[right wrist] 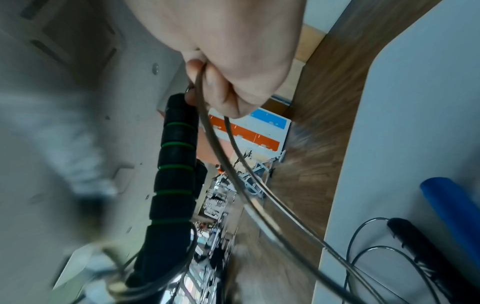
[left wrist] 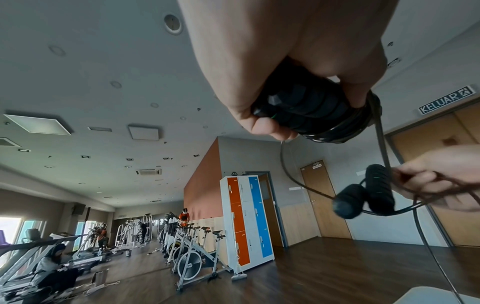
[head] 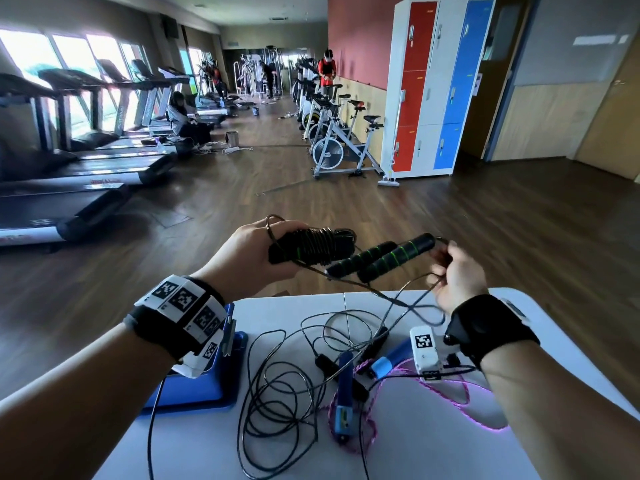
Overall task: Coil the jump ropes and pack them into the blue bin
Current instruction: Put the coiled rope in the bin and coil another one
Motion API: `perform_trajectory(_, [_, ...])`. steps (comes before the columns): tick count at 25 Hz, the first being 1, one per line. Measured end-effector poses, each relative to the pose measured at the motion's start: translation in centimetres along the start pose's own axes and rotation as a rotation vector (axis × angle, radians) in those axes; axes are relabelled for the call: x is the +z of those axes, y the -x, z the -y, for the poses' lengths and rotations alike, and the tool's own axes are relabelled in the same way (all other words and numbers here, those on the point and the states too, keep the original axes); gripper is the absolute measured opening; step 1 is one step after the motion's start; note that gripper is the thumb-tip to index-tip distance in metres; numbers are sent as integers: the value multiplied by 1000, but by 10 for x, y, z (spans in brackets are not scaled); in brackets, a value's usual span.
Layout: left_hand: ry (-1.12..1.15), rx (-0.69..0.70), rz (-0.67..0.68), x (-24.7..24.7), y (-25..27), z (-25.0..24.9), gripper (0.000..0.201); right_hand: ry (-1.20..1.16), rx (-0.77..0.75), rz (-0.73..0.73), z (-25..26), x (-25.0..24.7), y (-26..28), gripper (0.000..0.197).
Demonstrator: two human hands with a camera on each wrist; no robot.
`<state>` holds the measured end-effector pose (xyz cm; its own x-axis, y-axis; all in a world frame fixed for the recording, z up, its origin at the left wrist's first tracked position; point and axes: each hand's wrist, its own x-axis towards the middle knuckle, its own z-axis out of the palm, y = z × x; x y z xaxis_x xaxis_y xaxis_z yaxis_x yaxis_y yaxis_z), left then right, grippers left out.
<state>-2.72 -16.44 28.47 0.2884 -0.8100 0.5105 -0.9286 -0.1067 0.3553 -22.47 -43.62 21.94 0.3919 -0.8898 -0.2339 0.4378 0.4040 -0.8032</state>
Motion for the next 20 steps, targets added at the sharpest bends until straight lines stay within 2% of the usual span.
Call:
perform_trajectory(3, [-13, -8, 8, -1, 3, 4, 56, 44, -34, -94, 7, -31, -17, 33])
perform_trajectory(6, [-70, 14, -64, -10, 4, 14, 52, 141, 33, -218, 11, -76, -39, 34])
perform_trajectory(9, [-90, -9, -69, -20, 1, 21, 55, 417, 20, -295, -7, -117, -47, 27])
perform_trajectory(13, [-86, -3, -8, -15, -5, 20, 55, 682, 0, -102, -55, -130, -33, 31])
perform_trajectory(17, [-102, 4, 49, -2, -10, 14, 51, 860, 122, 36, -85, -119, -18, 25])
perform_trajectory(20, [-102, 18, 63, 7, -12, 10, 50, 1196, 138, 225, -95, -115, -13, 28])
